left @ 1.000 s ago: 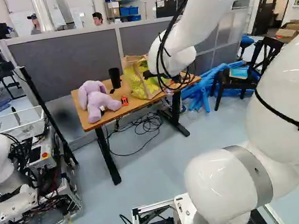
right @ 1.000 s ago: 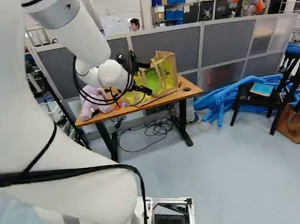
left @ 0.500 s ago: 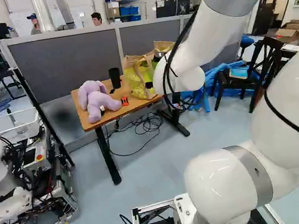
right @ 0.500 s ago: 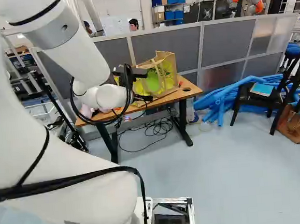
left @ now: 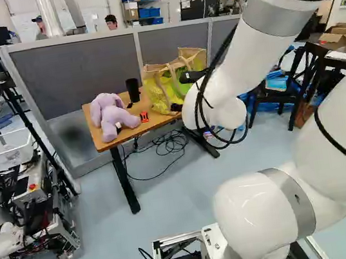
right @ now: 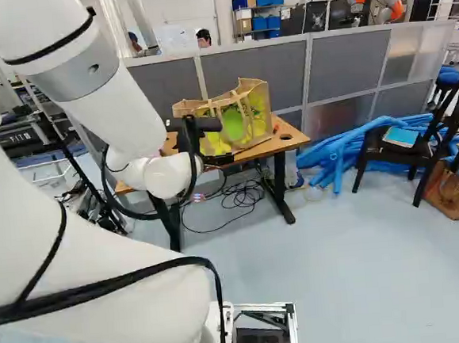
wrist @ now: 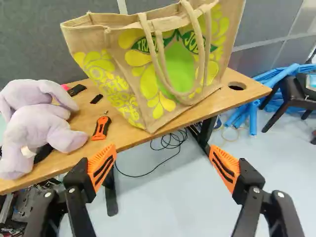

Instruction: Pick up the bag on the ground and place it on the table

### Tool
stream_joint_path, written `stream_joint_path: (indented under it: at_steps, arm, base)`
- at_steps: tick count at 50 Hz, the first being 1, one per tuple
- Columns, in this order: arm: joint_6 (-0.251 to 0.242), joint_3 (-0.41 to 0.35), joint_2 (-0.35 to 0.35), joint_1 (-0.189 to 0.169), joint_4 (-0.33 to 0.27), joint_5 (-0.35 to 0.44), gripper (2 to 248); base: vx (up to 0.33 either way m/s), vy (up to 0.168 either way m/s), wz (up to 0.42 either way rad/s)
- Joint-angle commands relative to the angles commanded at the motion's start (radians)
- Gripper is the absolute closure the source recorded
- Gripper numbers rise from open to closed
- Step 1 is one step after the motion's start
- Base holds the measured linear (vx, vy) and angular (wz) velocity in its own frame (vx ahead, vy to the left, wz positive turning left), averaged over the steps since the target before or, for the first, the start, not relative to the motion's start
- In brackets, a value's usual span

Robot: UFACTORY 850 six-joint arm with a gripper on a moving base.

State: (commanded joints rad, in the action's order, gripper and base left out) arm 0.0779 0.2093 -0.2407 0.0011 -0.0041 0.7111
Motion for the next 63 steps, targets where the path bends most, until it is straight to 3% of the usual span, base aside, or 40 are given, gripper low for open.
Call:
stream_joint_path:
  at_steps: [31,63]
  arm:
    - [-0.064,-0.101,-0.032,-0.001,0.003,0.133,3]
    - [-0.078,-0.122,-0.039,-0.001,0.004,0.162,3]
  base:
    - [0.0,0.0,0.0]
    - [0.0,0.0,0.0]
